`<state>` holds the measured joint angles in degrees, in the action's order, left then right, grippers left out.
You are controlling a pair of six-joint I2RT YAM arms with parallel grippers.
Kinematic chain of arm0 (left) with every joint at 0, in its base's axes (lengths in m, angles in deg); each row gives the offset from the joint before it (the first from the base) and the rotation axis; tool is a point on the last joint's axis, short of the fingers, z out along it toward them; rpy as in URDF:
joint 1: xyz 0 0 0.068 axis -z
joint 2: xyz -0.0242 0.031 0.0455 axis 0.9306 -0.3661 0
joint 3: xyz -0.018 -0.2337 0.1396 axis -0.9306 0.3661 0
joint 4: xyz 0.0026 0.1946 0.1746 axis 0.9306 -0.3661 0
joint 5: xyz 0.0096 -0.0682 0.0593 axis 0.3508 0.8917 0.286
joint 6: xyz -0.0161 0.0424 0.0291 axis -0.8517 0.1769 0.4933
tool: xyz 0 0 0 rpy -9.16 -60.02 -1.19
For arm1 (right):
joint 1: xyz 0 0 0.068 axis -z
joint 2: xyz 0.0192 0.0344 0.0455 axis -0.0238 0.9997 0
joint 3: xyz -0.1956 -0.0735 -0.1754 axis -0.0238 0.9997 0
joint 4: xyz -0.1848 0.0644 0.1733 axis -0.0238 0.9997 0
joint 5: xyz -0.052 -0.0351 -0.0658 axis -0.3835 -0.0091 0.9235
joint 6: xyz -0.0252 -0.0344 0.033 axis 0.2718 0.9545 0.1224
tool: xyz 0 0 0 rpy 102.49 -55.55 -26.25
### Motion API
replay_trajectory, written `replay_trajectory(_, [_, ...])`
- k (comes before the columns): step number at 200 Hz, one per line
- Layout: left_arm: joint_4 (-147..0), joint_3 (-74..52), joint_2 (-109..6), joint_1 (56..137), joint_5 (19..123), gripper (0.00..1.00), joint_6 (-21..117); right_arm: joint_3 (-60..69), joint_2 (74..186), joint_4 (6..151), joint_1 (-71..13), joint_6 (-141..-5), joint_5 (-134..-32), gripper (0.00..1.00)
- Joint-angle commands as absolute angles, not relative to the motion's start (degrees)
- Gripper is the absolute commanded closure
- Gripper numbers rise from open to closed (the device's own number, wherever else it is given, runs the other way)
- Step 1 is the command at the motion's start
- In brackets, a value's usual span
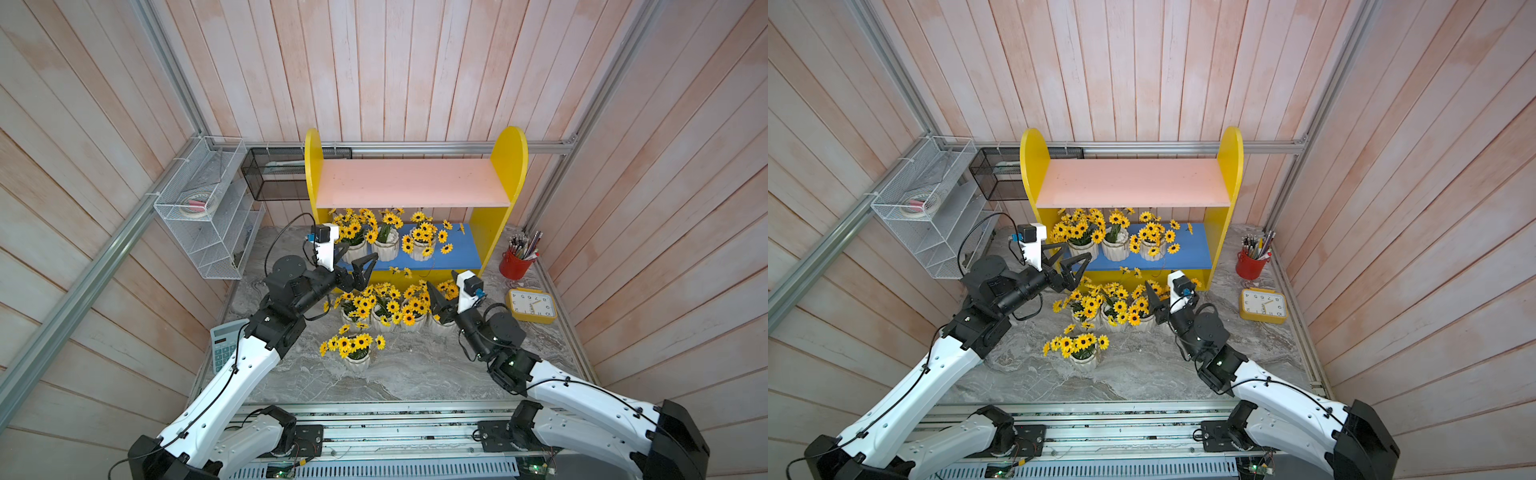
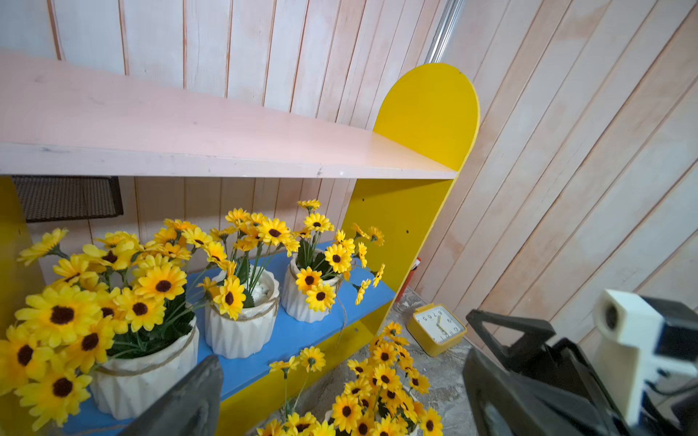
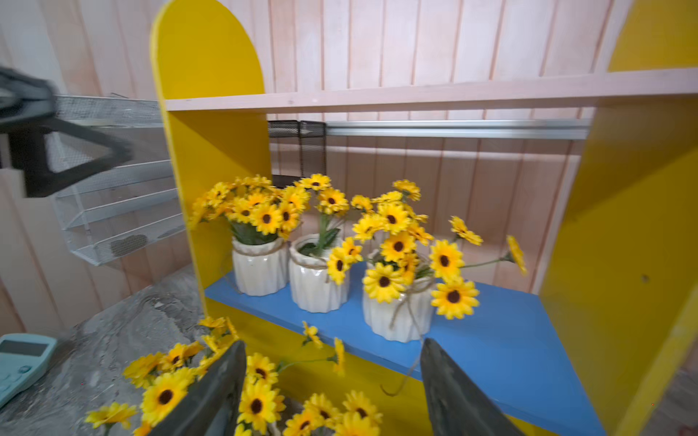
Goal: Take the sunflower pots off the shelves
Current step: Pick up the sunflower pot from the shelf.
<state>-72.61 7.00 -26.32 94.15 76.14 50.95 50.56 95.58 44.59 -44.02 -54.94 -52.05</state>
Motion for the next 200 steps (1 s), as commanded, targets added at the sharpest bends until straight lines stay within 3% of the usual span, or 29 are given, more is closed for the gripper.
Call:
replay_trajectory(1, [-66.4,12.7,-23.3,93.6,75.2,0.0,52.2,47.9,94.8,57.8,-37.1,-58.6,-58.5,0.26])
replay_trajectory(60, [-66.4,14.0,-24.1,93.9,72.5,0.0,50.8,47.2,101.0,47.1,-21.1,-60.7,-69.0,0.32])
replay_trajectory(94, [-66.5,13.5,-26.5,93.9,73.5,0.0,49.6,44.1,107.3,45.4,-17.0,-59.6,-75.6,0.64])
replay_trajectory(108, [-66.3,13.5,-26.9,93.9,73.6,0.0,49.1,43.6,108.8,44.5,-16.5,-59.5,-77.3,0.73])
replay_trajectory(200, [-66.7,13.9,-27.6,93.6,71.2,0.0,51.5,37.0,119.8,45.8,-16.4,-59.8,-84.8,0.73])
